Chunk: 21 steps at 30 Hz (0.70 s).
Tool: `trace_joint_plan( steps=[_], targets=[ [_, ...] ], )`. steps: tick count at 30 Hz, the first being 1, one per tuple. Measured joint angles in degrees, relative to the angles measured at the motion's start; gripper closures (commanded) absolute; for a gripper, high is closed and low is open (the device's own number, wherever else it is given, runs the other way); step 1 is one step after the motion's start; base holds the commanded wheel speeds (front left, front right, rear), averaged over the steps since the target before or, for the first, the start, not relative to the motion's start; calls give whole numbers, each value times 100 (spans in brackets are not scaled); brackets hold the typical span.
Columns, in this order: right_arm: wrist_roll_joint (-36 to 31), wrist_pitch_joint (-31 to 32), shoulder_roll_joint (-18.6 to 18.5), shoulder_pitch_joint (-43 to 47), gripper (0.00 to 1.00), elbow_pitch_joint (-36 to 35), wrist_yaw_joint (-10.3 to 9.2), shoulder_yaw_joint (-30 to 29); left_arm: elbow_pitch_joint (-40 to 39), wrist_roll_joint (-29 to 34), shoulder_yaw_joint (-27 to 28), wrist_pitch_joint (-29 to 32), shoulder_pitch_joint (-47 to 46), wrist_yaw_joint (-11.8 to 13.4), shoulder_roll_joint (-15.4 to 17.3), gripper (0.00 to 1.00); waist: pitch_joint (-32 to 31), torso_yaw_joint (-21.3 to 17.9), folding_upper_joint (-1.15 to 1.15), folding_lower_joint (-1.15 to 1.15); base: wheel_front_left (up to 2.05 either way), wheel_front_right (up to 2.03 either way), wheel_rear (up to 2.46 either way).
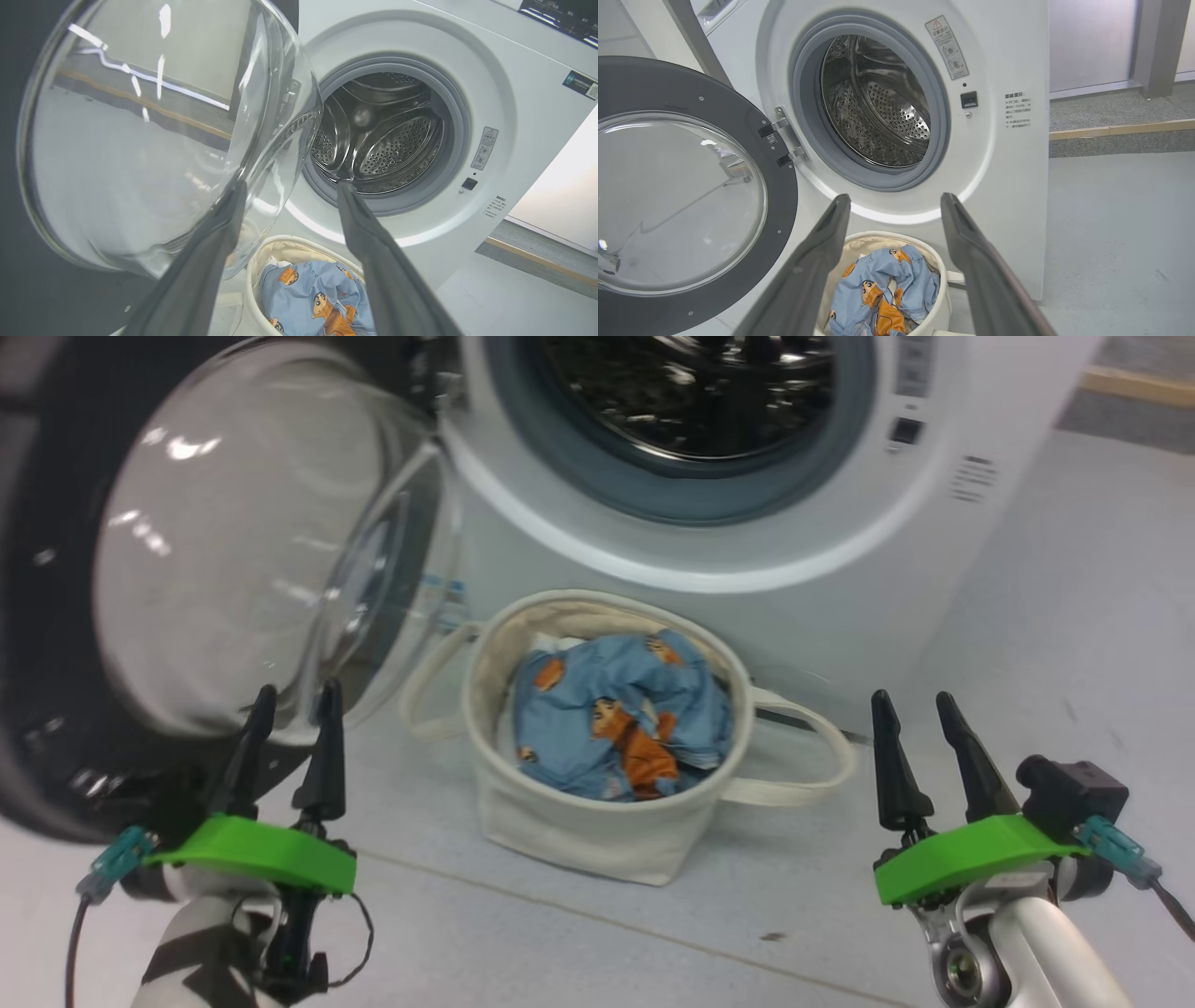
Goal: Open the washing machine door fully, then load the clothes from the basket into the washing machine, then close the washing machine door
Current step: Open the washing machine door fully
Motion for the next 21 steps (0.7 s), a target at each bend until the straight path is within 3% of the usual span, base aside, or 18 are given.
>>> trace_joint_plan(
  steps=[12, 21],
  targets=[
    [-54, 0, -31, -31, 0, -183, 0, 47, -550, -222, 275, 0, 632, 0, 143, 0, 89, -1125, -1, 0, 0, 0, 0],
    [-57, 0, -86, -52, 0, -191, 0, 46, -704, -281, 443, 0, 881, 0, 192, 0, 132, -1671, 0, 0, 0, 0, 0]
  ],
)
